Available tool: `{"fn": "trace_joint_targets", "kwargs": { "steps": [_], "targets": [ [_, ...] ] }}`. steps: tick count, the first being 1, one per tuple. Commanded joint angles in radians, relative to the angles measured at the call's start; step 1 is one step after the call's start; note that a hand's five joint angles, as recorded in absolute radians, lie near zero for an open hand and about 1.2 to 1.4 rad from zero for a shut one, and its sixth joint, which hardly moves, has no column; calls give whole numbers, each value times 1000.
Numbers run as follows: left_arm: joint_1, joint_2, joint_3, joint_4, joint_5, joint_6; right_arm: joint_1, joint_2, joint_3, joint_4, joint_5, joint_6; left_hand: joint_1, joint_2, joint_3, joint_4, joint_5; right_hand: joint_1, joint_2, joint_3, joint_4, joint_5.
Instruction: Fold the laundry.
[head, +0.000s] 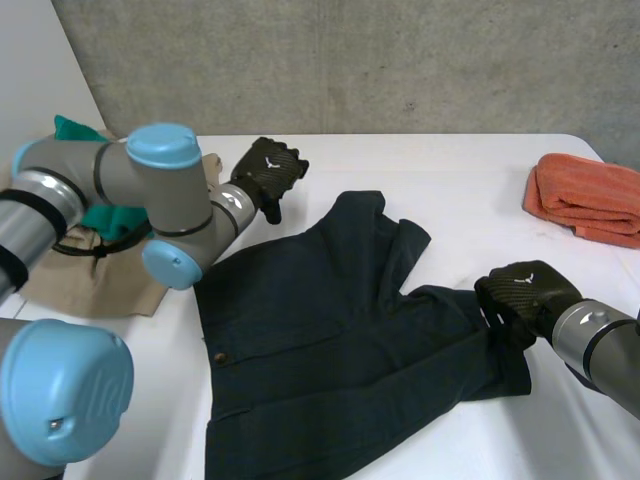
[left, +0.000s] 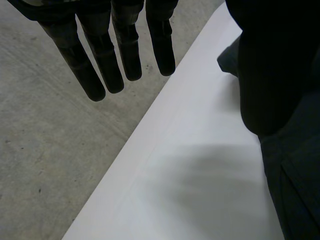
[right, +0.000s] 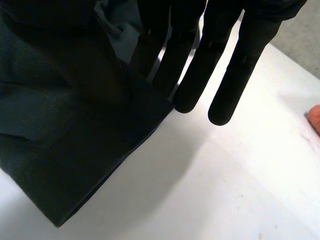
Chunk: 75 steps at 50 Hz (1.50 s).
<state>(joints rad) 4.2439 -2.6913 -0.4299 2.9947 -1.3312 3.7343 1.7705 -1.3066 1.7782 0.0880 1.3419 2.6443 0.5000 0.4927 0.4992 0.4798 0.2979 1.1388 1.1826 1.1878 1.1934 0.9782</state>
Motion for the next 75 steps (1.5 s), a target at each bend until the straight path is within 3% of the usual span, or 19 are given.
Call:
{"fn": "trace_joint_targets", "kwargs": {
  "steps": [1, 6, 13, 19, 26, 33, 39, 50, 62, 66, 70, 71, 72, 73, 75],
  "targets": [
    [14, 154, -130, -28, -23, -13, 17, 4, -5, -19, -61, 62, -2, 5, -1, 18, 26, 257, 214, 208, 203, 244],
    [22, 287, -266, -82, -95, -57, 46, 29, -54, -65, -90, 134, -8, 0, -7, 13, 20, 257, 214, 208, 203, 244],
    [40, 542, -537, -213, -201, -220, 83, 147, -241, -94, -47, 281, -11, -3, -10, 10, 17, 257, 214, 208, 203, 244],
    [54, 763, -804, -270, -178, -316, 89, 253, -397, -87, 41, 377, -49, -41, -48, -28, -21, 257, 214, 208, 203, 244],
    [35, 945, -1059, -267, -112, -355, 106, 320, -465, -74, 77, 427, -119, -112, -118, -99, -92, 257, 214, 208, 203, 244],
    [-4, 959, -1164, -289, -103, -402, 109, 317, -453, -80, 77, 433, -160, -153, -160, -140, -133, 257, 214, 208, 203, 244],
    [10, 993, -1210, -326, -108, -429, 104, 316, -444, -100, 89, 414, -163, -156, -162, -143, -136, 257, 214, 208, 203, 244],
    [47, 1171, -1383, -304, -42, -323, 93, 322, -462, -113, 106, 408, -240, -232, -239, -219, -212, 257, 214, 208, 203, 244],
    [27, 1047, -1417, -175, 30, -269, 107, 316, -454, -113, 128, 413, -237, -229, -236, -216, -209, 257, 214, 208, 203, 244],
    [-10, 952, -1382, -125, -3, -277, 107, 316, -448, -113, 137, 414, -5, 2, -5, 15, 22, 257, 214, 208, 203, 244],
    [-21, 860, -1336, -65, -83, -316, 107, 308, -436, -113, 138, 411, 783, 790, 784, 803, 810, 257, 214, 208, 203, 244],
    [-12, 834, -1310, -45, -120, -350, 110, 300, -431, -106, 138, 411, 895, 902, 896, 915, 923, 257, 214, 208, 203, 244],
    [-6, 825, -1298, -36, -131, -372, 110, 296, -428, -105, 134, 410, 896, 904, 897, 916, 924, 141, 97, 92, 86, 127],
    [4, 820, -1284, -31, -143, -395, 112, 291, -425, -105, 134, 410, 896, 904, 897, 916, 924, -145, -189, -194, -200, -159],
    [33, 815, -1247, -26, -157, -447, 115, 273, -416, -96, 138, 402, 896, 904, 897, 916, 924, -964, -1008, -1013, -1019, -978]
  ]
}}
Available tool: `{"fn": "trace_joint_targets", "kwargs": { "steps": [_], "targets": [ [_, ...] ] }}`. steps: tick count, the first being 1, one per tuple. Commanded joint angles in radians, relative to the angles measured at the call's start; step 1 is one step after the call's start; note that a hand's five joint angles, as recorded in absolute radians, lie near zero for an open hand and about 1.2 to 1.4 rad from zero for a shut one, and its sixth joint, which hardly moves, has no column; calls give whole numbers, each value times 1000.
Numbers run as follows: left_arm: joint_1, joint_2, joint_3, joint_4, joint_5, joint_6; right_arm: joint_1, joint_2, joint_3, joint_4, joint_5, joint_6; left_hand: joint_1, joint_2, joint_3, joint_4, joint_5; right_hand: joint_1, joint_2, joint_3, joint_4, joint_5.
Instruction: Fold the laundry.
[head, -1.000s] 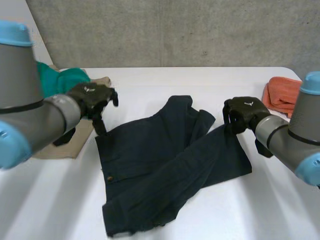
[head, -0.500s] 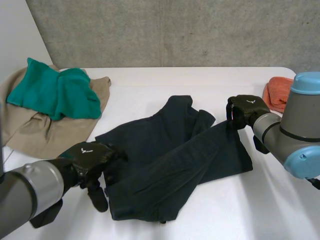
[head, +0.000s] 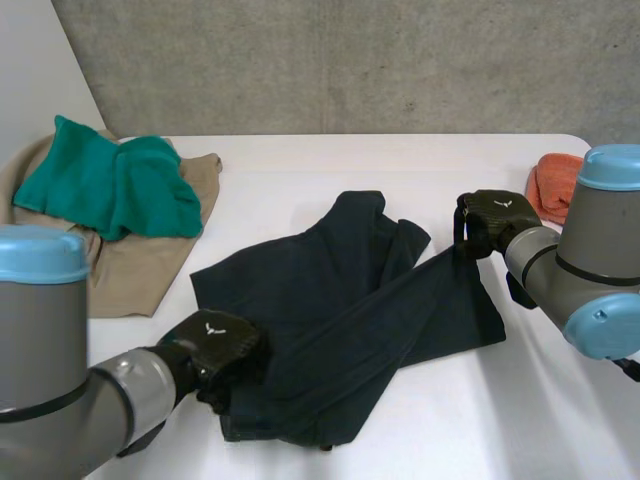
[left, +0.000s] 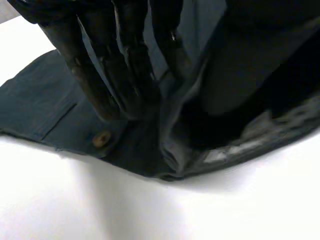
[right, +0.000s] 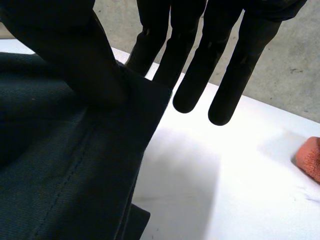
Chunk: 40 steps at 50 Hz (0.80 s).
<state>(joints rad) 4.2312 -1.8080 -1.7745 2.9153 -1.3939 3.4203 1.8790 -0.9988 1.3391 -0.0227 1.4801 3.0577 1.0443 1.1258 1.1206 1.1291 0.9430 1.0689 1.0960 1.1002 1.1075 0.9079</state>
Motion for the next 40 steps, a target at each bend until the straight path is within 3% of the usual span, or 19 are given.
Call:
{"fn": "trace_joint_targets", "kwargs": {
  "steps": [1, 9, 14, 19, 24, 30, 37, 40],
  "targets": [
    [58, -67, 110, 56, -93, -145, 6, -41, 26, 20, 0, -14, 352, 271, 276, 267, 279, -894, -921, -926, -933, -908],
    [234, -7, 344, 96, -97, -121, -57, -139, 100, 30, -24, -59, 352, 271, 276, 267, 279, -894, -921, -926, -933, -908],
    [236, -14, 579, 177, -93, -119, -103, -178, 127, 29, -69, -89, 352, 271, 276, 267, 279, -894, -921, -926, -933, -908],
    [170, -94, 899, 226, -90, -179, -145, -190, 137, 30, -86, -94, 352, 271, 276, 267, 279, -894, -921, -926, -933, -908],
    [75, -198, 1144, 173, -57, -263, -178, -192, 152, 29, -87, -79, 352, 271, 276, 267, 279, -894, -921, -926, -933, -908],
    [-65, -361, 1254, 67, 38, -305, -222, -184, 164, 17, -103, -68, 352, 271, 276, 267, 279, -894, -921, -926, -933, -908],
    [-204, -572, 1276, 64, 131, -282, -258, -175, 157, 4, -112, -62, 352, 271, 276, 267, 279, -894, -921, -926, -933, -908],
    [-260, -672, 1302, 33, 151, -240, -277, -167, 156, -5, -109, -59, -163, -244, -239, -248, -236, -894, -921, -926, -933, -908]
  ]
}}
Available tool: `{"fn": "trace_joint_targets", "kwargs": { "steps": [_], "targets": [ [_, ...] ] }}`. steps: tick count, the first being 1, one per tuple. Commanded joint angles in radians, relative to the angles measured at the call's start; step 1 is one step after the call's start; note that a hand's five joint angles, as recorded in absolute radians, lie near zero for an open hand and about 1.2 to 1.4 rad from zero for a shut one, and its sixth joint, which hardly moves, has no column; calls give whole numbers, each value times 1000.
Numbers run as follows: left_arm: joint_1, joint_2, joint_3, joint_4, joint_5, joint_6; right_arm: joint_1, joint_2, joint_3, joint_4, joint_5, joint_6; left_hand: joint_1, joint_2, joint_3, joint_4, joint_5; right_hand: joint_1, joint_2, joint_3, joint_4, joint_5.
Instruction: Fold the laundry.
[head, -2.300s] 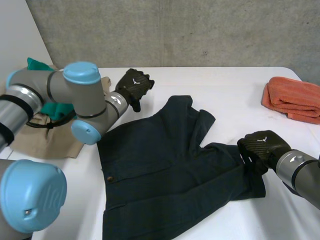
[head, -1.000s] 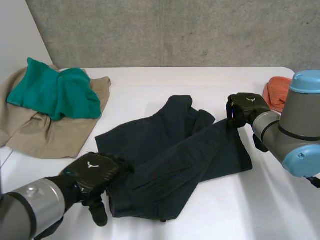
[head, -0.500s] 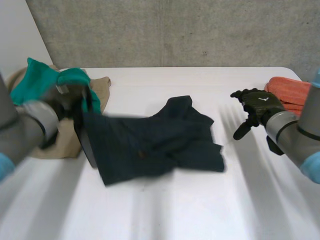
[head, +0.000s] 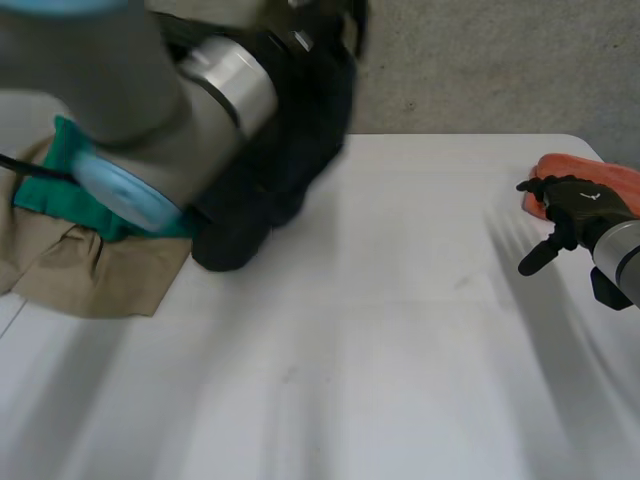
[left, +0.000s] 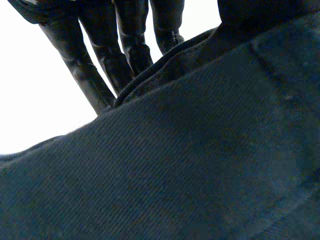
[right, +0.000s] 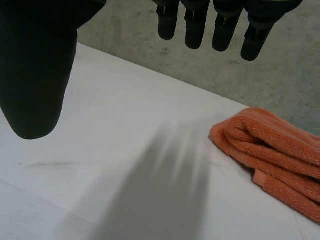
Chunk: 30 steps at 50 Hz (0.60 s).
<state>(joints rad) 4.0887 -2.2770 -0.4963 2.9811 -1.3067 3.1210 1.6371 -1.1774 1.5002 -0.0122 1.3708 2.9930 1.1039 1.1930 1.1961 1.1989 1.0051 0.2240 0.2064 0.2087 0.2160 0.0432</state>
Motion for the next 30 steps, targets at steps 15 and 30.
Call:
{"fn": "trace_joint_targets", "kwargs": {
  "steps": [15, 30],
  "targets": [
    [-41, -1, 33, -159, -134, 192, -57, 7, 5, -28, -35, -77, -929, -1018, -1022, -1024, -1005, -49, -32, -34, -42, -43],
    [248, 416, -666, -146, -319, 212, 191, -154, 64, 69, -251, -359, -929, -1018, -1022, -1024, -1005, -49, -32, -34, -42, -43]
  ]
}}
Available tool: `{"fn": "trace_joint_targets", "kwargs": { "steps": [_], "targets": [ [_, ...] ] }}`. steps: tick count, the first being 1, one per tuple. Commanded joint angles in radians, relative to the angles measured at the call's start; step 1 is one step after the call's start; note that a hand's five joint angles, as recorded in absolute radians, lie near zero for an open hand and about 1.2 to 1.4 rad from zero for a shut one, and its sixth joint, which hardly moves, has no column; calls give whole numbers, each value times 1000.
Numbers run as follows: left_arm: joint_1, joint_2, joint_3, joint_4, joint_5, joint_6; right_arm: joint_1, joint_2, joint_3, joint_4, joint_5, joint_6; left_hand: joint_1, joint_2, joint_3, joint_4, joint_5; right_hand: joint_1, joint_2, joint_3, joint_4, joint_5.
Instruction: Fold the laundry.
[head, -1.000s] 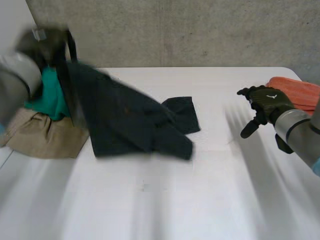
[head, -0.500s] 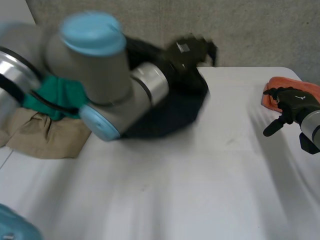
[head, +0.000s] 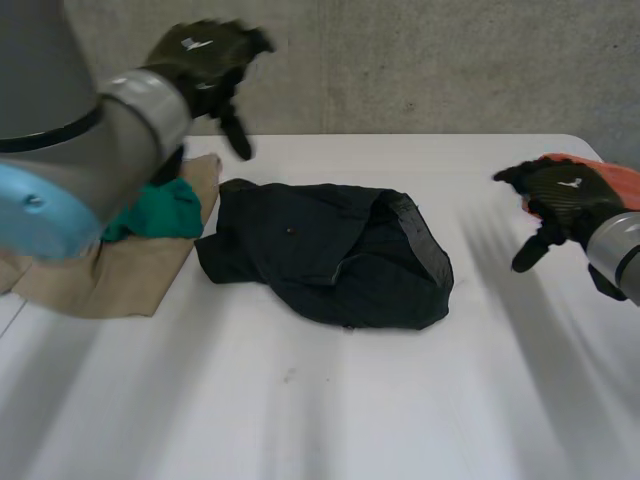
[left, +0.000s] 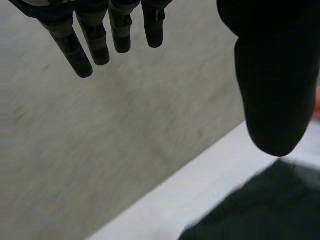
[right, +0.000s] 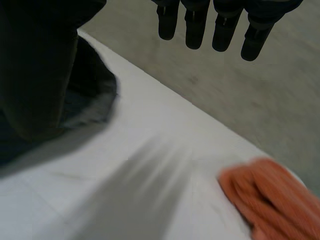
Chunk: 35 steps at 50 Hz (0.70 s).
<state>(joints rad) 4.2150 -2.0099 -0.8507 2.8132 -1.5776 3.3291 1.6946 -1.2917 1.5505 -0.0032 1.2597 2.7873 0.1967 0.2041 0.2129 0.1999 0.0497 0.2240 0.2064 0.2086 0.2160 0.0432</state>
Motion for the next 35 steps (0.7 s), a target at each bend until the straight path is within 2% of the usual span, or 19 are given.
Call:
{"fn": "trace_joint_targets", "kwargs": {
  "steps": [1, 4, 8, 14, 22, 25, 26, 29, 31, 35],
  "targets": [
    [138, 166, -348, 32, -42, 4, 151, -38, 13, 69, -152, -175, -22, -30, -38, -25, -50, -49, -32, -34, -42, -43],
    [200, 220, -487, 86, 10, 6, 218, -12, -19, 88, -178, -248, -22, -30, -38, -25, -50, -49, -32, -34, -42, -43],
    [275, 269, -625, 160, 100, 4, 307, 81, -110, 86, -126, -252, -22, -30, -38, -25, -50, -49, -32, -34, -42, -43],
    [347, 319, -751, 253, 198, 3, 427, 309, -336, 89, 35, -102, -22, -30, -38, -25, -50, -49, -32, -34, -42, -43],
    [372, 321, -795, 304, 235, -3, 493, 550, -590, 84, 148, 73, -22, -30, -38, -25, -50, -47, -29, -32, -39, -41],
    [367, 320, -797, 318, 242, -3, 490, 589, -633, 78, 168, 77, -22, -30, -38, -25, -50, 129, 147, 144, 137, 135],
    [362, 313, -797, 330, 246, -3, 488, 606, -648, 71, 175, 81, -22, -30, -38, -25, -50, 275, 293, 290, 283, 281],
    [356, 283, -791, 357, 243, -2, 488, 618, -658, 54, 173, 83, -22, -30, -38, -25, -50, 499, 516, 514, 507, 505],
    [353, 266, -785, 367, 242, -3, 484, 615, -653, 37, 170, 84, -22, -30, -38, -25, -50, 1143, 1160, 1158, 1150, 1149],
    [344, 226, -766, 368, 232, -3, 456, 574, -624, -38, 181, 106, -22, -30, -38, -25, -50, 1172, 1190, 1188, 1180, 1179]
  ]
}}
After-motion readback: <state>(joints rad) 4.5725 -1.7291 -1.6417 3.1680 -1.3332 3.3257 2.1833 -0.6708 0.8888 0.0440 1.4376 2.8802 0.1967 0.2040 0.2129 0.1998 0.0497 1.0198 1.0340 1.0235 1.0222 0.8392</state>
